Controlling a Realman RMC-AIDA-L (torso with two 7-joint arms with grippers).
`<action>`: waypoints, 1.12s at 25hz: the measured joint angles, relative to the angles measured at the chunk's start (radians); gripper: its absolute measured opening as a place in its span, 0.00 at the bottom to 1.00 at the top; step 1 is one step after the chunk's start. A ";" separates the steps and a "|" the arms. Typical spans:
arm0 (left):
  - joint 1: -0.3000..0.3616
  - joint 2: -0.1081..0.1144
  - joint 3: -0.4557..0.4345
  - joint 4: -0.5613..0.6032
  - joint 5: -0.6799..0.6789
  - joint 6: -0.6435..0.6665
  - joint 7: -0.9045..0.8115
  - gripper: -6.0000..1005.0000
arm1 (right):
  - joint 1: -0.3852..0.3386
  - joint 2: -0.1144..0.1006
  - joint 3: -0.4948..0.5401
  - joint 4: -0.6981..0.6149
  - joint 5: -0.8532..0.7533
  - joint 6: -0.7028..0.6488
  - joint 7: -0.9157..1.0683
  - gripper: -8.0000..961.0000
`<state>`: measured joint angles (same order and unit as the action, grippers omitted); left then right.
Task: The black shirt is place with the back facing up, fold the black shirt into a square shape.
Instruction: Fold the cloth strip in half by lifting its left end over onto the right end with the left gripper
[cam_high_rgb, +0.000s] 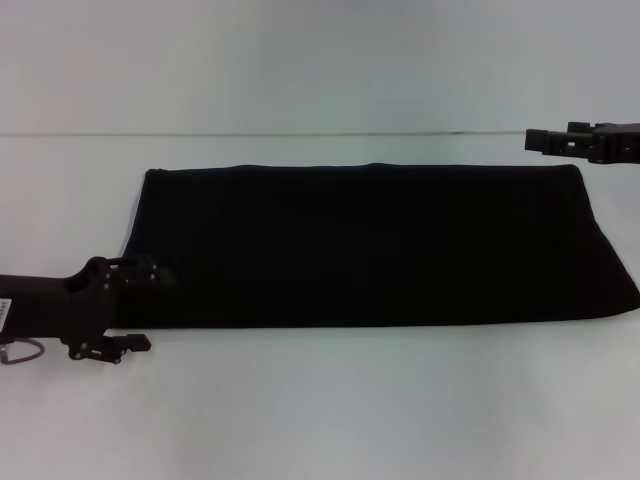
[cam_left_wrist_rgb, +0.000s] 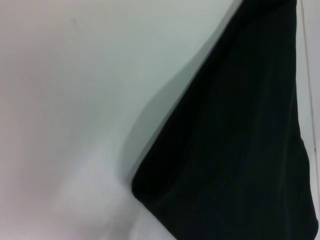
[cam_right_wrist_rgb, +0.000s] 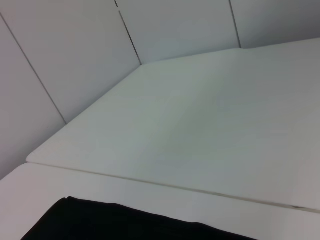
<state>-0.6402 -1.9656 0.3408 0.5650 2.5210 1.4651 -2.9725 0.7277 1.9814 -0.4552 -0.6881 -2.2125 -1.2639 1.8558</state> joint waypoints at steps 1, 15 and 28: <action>0.000 0.000 -0.003 -0.001 0.000 -0.003 -0.002 0.92 | 0.001 0.001 0.000 0.000 0.000 0.003 -0.002 0.96; 0.003 -0.001 -0.021 -0.049 0.002 -0.098 -0.005 0.92 | 0.007 0.008 0.002 -0.002 0.004 0.012 -0.006 0.96; 0.007 -0.002 -0.023 -0.048 0.002 -0.114 -0.005 0.92 | 0.005 0.008 0.005 -0.003 0.004 0.014 -0.006 0.95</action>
<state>-0.6332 -1.9678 0.3177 0.5168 2.5230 1.3511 -2.9773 0.7329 1.9896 -0.4500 -0.6913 -2.2089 -1.2498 1.8499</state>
